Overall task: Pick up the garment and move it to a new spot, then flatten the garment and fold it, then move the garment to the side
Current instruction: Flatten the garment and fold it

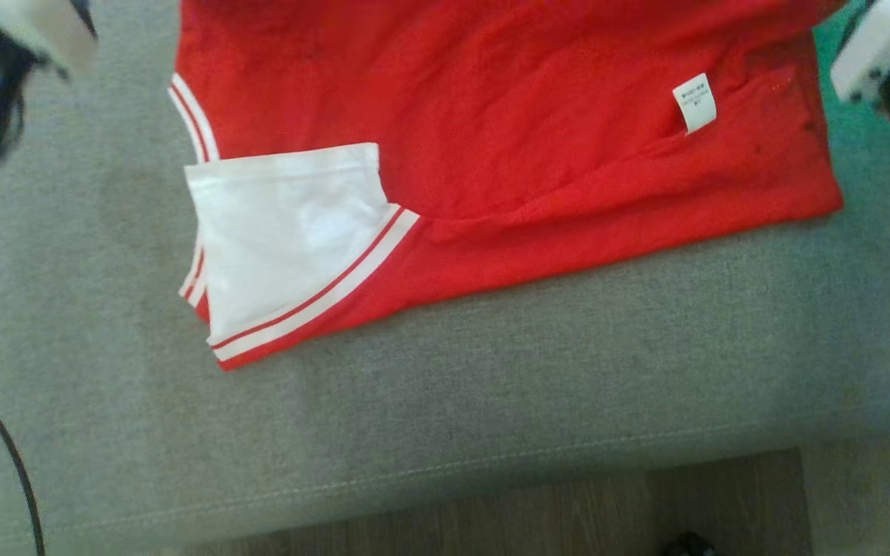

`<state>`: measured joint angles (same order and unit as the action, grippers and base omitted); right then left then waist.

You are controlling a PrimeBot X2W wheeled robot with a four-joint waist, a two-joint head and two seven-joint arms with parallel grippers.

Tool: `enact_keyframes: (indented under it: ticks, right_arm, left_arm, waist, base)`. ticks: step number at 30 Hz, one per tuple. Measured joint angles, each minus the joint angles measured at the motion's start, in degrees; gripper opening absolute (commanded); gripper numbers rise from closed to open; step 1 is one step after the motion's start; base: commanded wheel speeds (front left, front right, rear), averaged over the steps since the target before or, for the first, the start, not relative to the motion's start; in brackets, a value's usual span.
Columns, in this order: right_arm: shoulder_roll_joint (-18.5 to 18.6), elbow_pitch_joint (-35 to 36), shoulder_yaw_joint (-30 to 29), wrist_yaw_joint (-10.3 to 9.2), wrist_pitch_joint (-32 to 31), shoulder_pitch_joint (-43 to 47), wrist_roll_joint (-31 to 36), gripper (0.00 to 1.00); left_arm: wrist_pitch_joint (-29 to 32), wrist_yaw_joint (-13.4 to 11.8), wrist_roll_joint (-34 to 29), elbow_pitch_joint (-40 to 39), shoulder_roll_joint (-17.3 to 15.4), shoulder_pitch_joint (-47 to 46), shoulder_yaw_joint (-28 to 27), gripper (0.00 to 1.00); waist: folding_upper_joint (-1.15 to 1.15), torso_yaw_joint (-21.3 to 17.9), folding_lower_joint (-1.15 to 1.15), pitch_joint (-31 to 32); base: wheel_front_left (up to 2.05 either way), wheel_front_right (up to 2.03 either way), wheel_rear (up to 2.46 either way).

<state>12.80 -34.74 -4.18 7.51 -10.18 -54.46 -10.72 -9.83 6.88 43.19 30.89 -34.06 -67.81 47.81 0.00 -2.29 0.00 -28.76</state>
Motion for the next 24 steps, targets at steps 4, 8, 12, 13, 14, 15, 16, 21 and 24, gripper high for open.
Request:
enact_keyframes:
  ticks: [4, 8, 12, 13, 14, 15, 16, 21, 24]
  right_arm:
    - [1.9, 2.4, 0.4, 0.0, -1.0, 4.8, -2.7, 0.0]
    - [3.1, 5.7, 0.6, 0.0, -2.3, 9.1, -5.1, 0.0]
    - [4.4, 8.8, -0.1, 0.0, -4.0, 13.9, -6.3, 0.0]
    - [4.6, 9.6, -0.5, 0.0, -4.5, 15.2, -6.5, 0.0]
    - [4.8, 10.3, -0.8, 0.01, -4.8, 16.5, -6.7, 0.0]
    - [5.0, 11.0, -1.2, 0.0, -5.1, 17.7, -7.0, 0.0]
    - [5.3, 11.7, -1.6, 0.0, -5.6, 18.8, -7.1, 0.0]
    - [5.2, 15.5, -2.6, 0.0, -7.5, 24.3, -8.1, 0.0]
    - [4.9, 17.0, -3.1, 0.0, -8.5, 26.9, -8.1, 0.0]
  left_arm:
    - [-1.4, -1.3, 1.4, -6.7, -2.4, 7.1, 0.2, 0.0]
    - [-1.4, -4.4, 3.7, -14.3, -5.5, 14.3, 0.0, 0.0]
    - [-0.9, -8.4, 6.1, -22.8, -8.3, 22.3, 0.2, 0.0]
    - [-0.8, -9.3, 6.6, -24.9, -8.9, 24.2, 0.3, 0.0]
    - [-0.7, -10.2, 7.0, -26.9, -9.5, 26.0, 0.5, 0.0]
    - [-0.5, -11.2, 7.3, -28.6, -10.0, 27.6, 0.8, 0.0]
    - [-0.5, -12.1, 7.6, -30.3, -10.3, 28.9, 1.1, 0.0]
    - [0.2, -15.9, 9.1, -36.5, -10.8, 34.9, 2.2, 0.0]
    - [0.0, -17.1, 10.2, -37.2, -10.6, 38.1, 3.3, 0.0]
  waist:
    - [0.0, 1.3, 0.0, 1.7]
    - [0.0, 2.6, 0.0, 3.4]
    - [0.0, 3.9, 0.0, 4.8]
    - [0.0, 4.2, 0.0, 5.1]
    - [0.0, 4.5, 0.0, 5.4]
    - [0.0, 4.8, 0.0, 5.7]
    - [0.0, 5.1, 0.0, 5.9]
    - [0.0, 6.1, 0.0, 6.4]
    - [0.0, 6.3, 0.0, 6.3]
  base:
    - [0.0, 0.0, 0.0]
    - [0.0, 0.0, 0.0]
    - [0.0, 0.0, 0.0]
    - [0.0, 0.0, 0.0]
    - [0.0, 0.0, 0.0]
    - [0.0, 0.0, 0.0]
    - [0.0, 0.0, 0.0]
    - [0.0, 0.0, 0.0]
    - [0.0, 0.0, 0.0]
